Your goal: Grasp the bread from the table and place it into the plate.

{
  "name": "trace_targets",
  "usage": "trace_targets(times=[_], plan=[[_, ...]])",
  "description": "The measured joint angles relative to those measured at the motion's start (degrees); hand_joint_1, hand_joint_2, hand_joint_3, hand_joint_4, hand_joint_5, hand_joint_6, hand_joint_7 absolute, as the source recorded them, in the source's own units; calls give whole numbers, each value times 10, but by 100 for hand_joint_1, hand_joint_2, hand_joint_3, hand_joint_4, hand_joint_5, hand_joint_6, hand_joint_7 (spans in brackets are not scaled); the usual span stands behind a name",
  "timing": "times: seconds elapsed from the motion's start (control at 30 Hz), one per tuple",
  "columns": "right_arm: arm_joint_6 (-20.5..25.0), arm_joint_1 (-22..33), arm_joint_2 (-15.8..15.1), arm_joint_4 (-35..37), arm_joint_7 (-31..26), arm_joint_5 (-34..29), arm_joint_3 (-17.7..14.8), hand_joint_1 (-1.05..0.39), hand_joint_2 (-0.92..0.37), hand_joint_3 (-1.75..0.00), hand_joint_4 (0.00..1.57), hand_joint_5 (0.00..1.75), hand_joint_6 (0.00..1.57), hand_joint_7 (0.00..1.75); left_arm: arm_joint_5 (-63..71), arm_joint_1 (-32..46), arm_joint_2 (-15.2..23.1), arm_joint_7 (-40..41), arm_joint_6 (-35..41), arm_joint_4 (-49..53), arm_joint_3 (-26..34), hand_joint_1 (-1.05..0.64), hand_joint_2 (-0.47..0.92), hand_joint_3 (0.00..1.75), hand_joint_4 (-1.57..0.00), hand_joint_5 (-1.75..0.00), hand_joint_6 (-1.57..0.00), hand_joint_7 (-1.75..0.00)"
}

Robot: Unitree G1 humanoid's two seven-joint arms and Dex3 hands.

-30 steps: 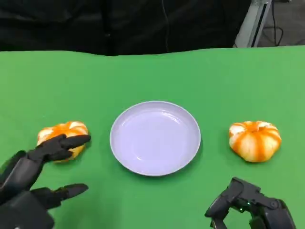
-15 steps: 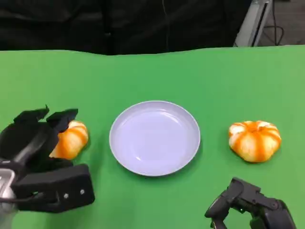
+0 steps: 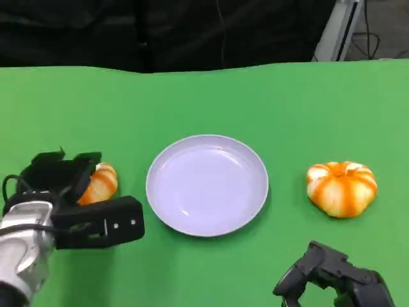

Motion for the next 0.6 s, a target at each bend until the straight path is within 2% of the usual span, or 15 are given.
trace_targets(times=[0.27, 0.47, 0.5, 0.53, 0.57, 0.6], plan=[[0, 7, 0, -10, 0, 0, 4, -10, -38, -123, 68, 162, 75, 133, -32, -84, -36, 43, -30, 189, -31, -40, 92, 5, -17, -20, -29, -3], [0, 8, -1, -10, 0, 0, 5, -10, -37, -124, 68, 161, 76, 133, -48, -108, -43, 69, -54, 244, -45, -39, 92, 6, -18, -20, -30, -3], [0, 9, -1, -10, 0, 0, 5, -9, -38, -124, 68, 161, 76, 133, -49, -109, -43, 71, -56, 247, -47, -30, 91, 8, -56, -82, -65, -51], [0, 9, -1, -11, 0, 0, 5, -9, -38, -123, 68, 161, 76, 133, -54, -109, -43, 86, -69, 251, -46, -25, 92, 9, -71, -137, -68, -112], [1, 9, -1, -11, 0, 0, 5, -8, -38, -123, 67, 161, 76, 133, -61, -106, -42, 113, -92, 254, -43, -23, 92, 9, -78, -155, -66, -143], [2, 9, -1, -12, 0, 0, 5, -8, -39, -123, 67, 162, 76, 133, -67, -102, -41, 142, -114, 255, -40, -21, 92, 10, -81, -165, -64, -158]])
